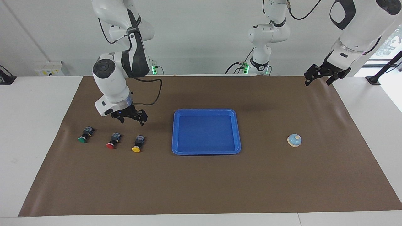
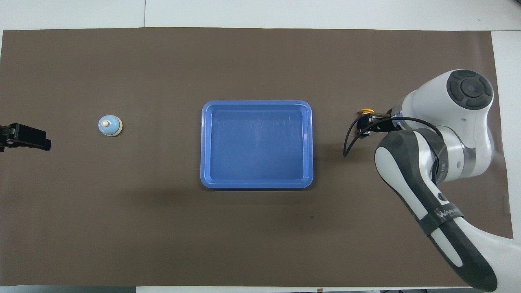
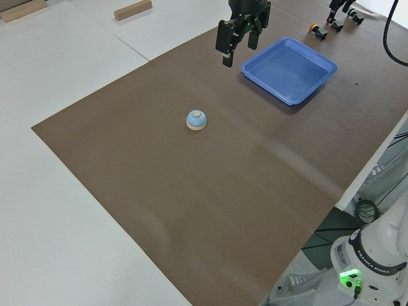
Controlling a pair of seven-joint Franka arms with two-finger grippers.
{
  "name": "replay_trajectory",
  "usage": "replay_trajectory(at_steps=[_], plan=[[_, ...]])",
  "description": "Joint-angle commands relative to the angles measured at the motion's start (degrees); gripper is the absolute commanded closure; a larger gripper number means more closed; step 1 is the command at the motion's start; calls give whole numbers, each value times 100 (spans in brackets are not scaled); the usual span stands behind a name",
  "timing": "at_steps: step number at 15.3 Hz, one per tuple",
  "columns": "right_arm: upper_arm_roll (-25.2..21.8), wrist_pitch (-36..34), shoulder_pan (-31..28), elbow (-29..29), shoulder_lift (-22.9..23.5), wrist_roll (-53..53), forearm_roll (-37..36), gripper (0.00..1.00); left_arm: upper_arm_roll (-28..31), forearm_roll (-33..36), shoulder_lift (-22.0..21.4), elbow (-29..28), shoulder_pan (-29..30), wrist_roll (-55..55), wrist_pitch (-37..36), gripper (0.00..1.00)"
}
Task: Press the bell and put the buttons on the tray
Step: 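Reach the right gripper to the yellow button and grasp it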
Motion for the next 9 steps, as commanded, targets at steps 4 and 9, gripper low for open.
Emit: replay_trajectory(at_steps=[4, 9], plan=[[-12, 792, -28, 2, 579, 68, -25, 0, 3, -61, -29, 43, 22, 45, -82, 0], [-21, 1134, -37, 355, 1134, 103, -33, 0, 3, -61, -29, 43, 22, 45, -82, 0]])
